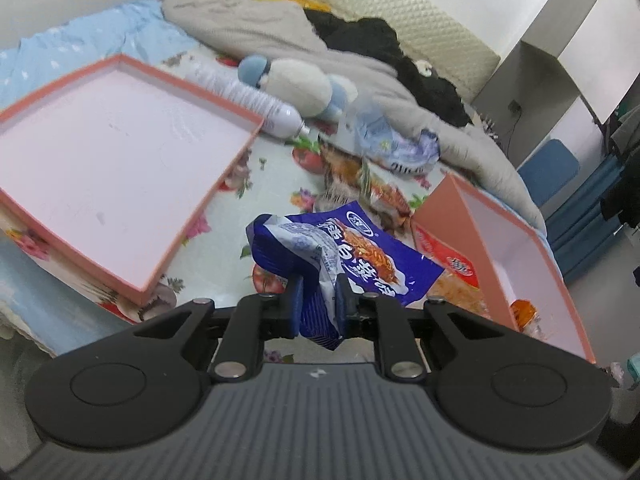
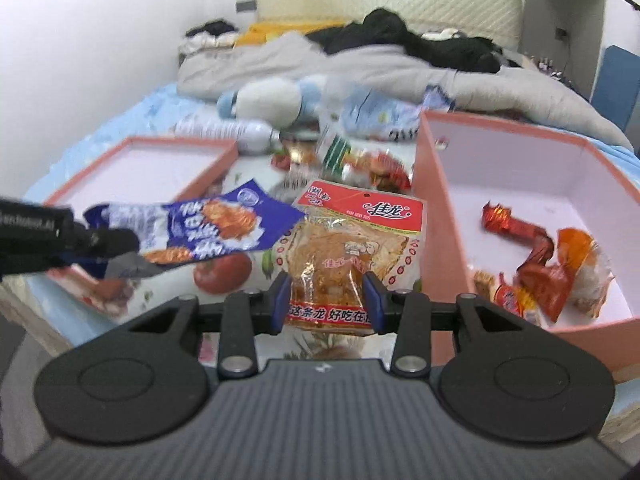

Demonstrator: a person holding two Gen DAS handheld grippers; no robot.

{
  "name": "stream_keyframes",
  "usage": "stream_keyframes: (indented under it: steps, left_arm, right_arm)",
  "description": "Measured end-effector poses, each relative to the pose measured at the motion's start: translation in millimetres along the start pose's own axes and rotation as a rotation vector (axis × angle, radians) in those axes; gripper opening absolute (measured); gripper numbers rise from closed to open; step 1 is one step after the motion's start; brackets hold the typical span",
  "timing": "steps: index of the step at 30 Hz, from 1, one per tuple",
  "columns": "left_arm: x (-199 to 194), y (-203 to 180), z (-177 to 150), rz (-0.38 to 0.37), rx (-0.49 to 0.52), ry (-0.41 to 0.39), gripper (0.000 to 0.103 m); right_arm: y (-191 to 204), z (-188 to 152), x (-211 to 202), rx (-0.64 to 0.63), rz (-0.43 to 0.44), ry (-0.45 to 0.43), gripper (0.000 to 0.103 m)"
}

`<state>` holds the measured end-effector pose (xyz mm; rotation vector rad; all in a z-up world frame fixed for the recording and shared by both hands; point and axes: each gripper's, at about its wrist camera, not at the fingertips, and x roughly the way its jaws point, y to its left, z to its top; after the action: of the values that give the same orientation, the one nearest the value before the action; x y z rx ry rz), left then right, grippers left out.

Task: Organize snacks
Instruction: 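Lift both held packets and carry them over the larger box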

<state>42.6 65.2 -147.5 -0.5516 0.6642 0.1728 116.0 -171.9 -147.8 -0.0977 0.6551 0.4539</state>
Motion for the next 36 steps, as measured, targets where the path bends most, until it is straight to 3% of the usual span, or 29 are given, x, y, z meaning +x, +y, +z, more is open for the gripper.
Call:
stream_keyframes:
  steps: [3,10,20,28,36]
  left_arm:
    - [-14.1,-6.9,3.3,0.011,0.006,-0.032,0.019]
    - [-32.3,-27.5,3.2,-0.044,0.014,-0.031,0.018]
    - [-51.6,-82.5,3.9,-0.121,0.028,-0.042,0.018]
    - [-37.2,-132.7,8.8,-0.222,0.129,0.047,0.018]
    - [-2.1,-195.4,30.4,-0.237,0.288,0.066,0.018]
  right_arm:
    - [-4.6,6.2,-17.4,0.018,0.000,-0.033,0.041]
    - [-14.9,16.8,-52.3,0.054,-0.029,-0.101,0.041]
    - [-55.2,15.4,-97.0,0.111,-0.069,-0.121,0.042]
    - [-76.1,4.9,-119.6,0.183,-0.075,-0.071,0.042]
    - [-104.4,9.3,-113.5,0.221,-0.131,-0.091,0.042]
